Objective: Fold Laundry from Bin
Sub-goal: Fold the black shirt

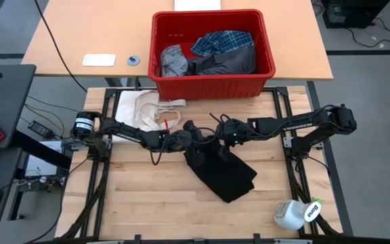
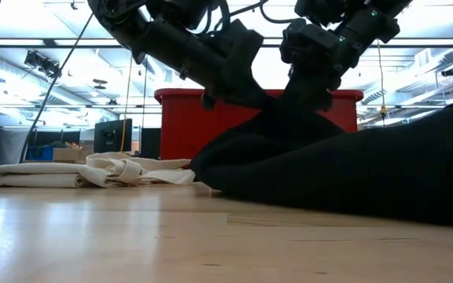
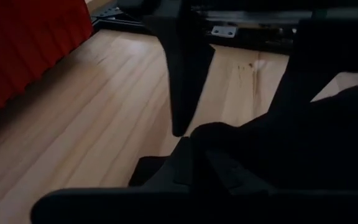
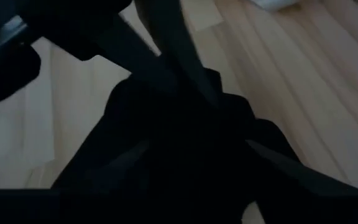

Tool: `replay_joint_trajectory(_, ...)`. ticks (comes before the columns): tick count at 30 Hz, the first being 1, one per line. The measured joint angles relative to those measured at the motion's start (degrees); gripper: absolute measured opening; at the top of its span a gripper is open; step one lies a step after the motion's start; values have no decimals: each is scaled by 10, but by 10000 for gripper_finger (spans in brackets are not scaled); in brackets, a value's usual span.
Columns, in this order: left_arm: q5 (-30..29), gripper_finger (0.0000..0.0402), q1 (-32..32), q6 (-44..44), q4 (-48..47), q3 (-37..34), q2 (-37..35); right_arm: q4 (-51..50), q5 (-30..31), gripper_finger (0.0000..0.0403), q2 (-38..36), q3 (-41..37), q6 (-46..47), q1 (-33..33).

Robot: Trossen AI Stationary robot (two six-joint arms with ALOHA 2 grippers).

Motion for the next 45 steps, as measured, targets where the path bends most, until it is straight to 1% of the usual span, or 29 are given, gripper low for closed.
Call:
replay_joint_trajectory(5, 0, 12, 0, -47, 17, 0, 0, 2, -7, 169, 0, 0, -9, 0)
replay_joint_trajectory(10, 0, 12, 0, -59, 24, 0, 0, 2, -8, 93, 0, 0, -7, 0)
replay_joint_trajectory(14, 1, 13, 0, -58, 20, 0, 0, 0, -39, 26, 0, 0, -7, 0)
replay_joint_trajectory(15, 2, 16, 0, -54, 16, 0, 0, -1, -44, 18, 0, 0, -7, 0)
replay_joint_trajectory(17, 2, 31, 0, -49, 4, 0, 0, -2, -47, 18, 0, 0, -8, 0)
replay_joint_trajectory(19, 1, 59, 0, -51, -11, 0, 0, -6, -50, 28, 0, 0, -5, 0)
replay_joint_trajectory(22, 1, 119, 0, -66, -20, 0, 0, -10, -51, 33, 0, 0, -5, 0)
replay_joint_trajectory(26, 2, 206, 0, -73, -26, 0, -6, -22, -62, 19, 0, 0, -5, 0)
replay_joint_trajectory(28, 18, 241, 0, -69, -37, 0, -19, -33, -63, 17, 0, 0, -5, 0)
replay_joint_trajectory(30, 40, 264, 0, -69, -59, 0, -32, -48, -61, 18, 0, 0, 0, 0)
replay_joint_trajectory(33, 90, 278, -3, -71, -114, 0, -43, -55, -60, 27, 0, 0, 23, -1)
replay_joint_trajectory(37, 133, 280, -19, -93, -152, 0, -44, -63, -50, 30, 0, 4, 64, -1)
replay_joint_trajectory(41, 145, 278, -45, -91, -152, 0, -44, -108, -44, 28, -1, 18, 99, -1)
replay_joint_trajectory(45, 147, 265, -79, -46, -143, 0, -42, -141, -18, 31, -1, 19, 144, -7)
